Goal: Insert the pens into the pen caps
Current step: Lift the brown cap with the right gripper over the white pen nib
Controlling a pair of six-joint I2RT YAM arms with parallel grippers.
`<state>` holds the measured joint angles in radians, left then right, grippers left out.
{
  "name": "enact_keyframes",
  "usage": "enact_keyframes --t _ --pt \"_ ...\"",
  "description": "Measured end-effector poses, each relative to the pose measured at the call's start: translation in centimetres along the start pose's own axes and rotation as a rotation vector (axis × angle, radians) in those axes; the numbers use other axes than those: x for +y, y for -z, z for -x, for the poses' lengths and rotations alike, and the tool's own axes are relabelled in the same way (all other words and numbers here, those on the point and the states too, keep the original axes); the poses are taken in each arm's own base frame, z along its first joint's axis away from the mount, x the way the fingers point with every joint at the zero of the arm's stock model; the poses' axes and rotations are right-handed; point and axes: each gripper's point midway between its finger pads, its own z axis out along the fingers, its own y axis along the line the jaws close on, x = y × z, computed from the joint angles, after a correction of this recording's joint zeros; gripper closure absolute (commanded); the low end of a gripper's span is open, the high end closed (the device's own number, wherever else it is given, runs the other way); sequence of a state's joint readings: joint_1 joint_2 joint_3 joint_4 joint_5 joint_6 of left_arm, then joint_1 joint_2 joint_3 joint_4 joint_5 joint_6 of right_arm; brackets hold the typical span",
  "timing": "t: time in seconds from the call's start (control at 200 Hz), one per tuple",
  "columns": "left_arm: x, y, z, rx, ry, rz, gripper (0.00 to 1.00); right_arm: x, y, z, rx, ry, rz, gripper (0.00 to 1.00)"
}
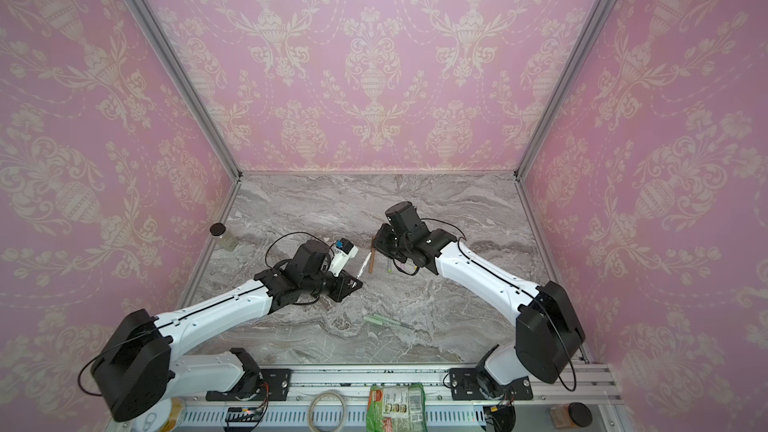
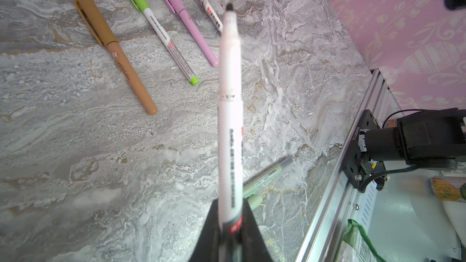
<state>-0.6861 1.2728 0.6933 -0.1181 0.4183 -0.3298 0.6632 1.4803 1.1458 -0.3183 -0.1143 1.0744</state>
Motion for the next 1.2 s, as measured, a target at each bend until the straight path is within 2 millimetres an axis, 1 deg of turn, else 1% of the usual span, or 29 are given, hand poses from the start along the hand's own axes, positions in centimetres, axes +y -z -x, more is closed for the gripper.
enact_keyframes --t 0.285,0.38,0.54,0.741,1.201 --pt "-0.2 -0.3 0.4 -0.015 -0.002 -0.009 1.0 0.1 -0.6 -0.4 0.027 0.003 0.01 1.0" --pt "-0.4 -0.3 0.8 -0.032 0.005 -0.016 1.0 0.0 -0.6 -0.4 0.027 0.01 0.007 1.0" --pt "-0.4 -0.3 0.9 -0.033 0.013 -0.016 1.0 -0.3 -0.6 -0.4 0.023 0.033 -0.007 1.0" --pt "-0.5 -0.3 1.2 -0.048 0.013 -0.021 1.0 0.5 -0.1 0.1 0.011 0.052 0.0 1.0" --pt "-0.5 -0.3 1.3 -0.052 0.012 -0.022 1.0 0.3 -0.1 0.0 0.014 0.052 -0.007 1.0"
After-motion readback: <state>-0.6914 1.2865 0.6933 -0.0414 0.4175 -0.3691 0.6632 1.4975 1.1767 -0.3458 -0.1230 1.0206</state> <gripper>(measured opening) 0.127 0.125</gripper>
